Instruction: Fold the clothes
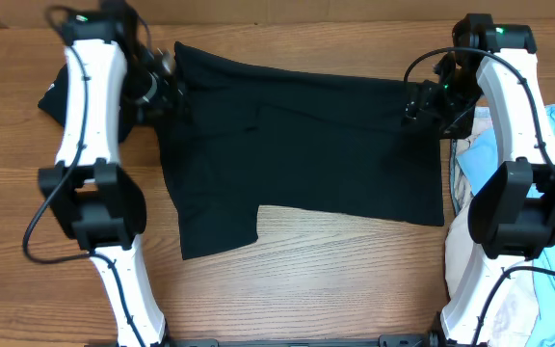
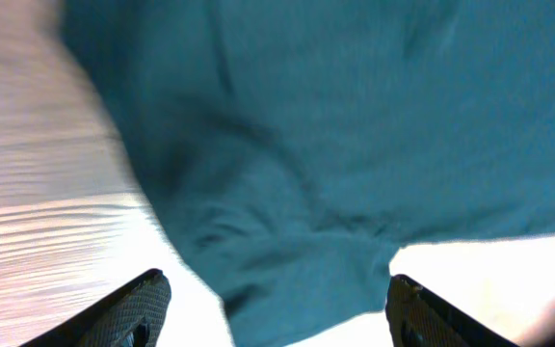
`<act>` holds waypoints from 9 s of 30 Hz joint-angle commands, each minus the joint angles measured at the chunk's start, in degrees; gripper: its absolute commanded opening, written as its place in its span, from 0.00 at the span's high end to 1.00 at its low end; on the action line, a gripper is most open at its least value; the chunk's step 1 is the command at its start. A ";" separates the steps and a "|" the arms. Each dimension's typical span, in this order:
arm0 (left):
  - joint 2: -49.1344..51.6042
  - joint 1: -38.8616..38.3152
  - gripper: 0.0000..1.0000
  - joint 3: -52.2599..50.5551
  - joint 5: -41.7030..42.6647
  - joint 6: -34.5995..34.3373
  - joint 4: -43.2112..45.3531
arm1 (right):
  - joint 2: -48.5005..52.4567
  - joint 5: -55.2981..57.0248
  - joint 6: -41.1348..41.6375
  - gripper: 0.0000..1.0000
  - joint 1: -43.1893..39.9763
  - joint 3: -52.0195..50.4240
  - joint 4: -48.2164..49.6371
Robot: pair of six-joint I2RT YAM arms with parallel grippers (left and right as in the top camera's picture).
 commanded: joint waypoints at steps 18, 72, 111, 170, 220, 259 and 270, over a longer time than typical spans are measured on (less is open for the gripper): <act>2.16 -0.22 0.96 -22.03 -9.09 -8.24 7.82 | 0.79 2.03 1.29 0.31 -1.44 -16.28 5.99; -22.32 -3.80 0.96 -55.21 -10.16 -15.23 41.35 | -21.68 -1.75 15.67 0.23 2.21 -36.33 18.51; -22.51 17.70 0.68 -52.09 -15.50 -18.58 28.81 | -21.64 -11.08 10.73 0.48 0.94 -53.42 53.94; -22.51 17.68 0.66 -51.17 -15.47 -16.02 28.92 | -14.14 -10.03 0.98 0.56 0.81 -53.29 70.44; -22.51 17.68 0.64 -51.17 -15.50 -16.02 29.75 | -16.83 -5.35 -6.69 0.96 -1.64 -47.28 64.67; -22.51 17.68 0.57 -51.17 -15.23 -15.58 30.91 | -18.21 -11.08 -6.38 0.47 -6.36 -45.44 49.03; -23.47 17.68 0.66 -44.78 -4.70 -8.57 28.46 | -18.05 -12.07 -3.63 0.59 -2.34 -48.48 47.58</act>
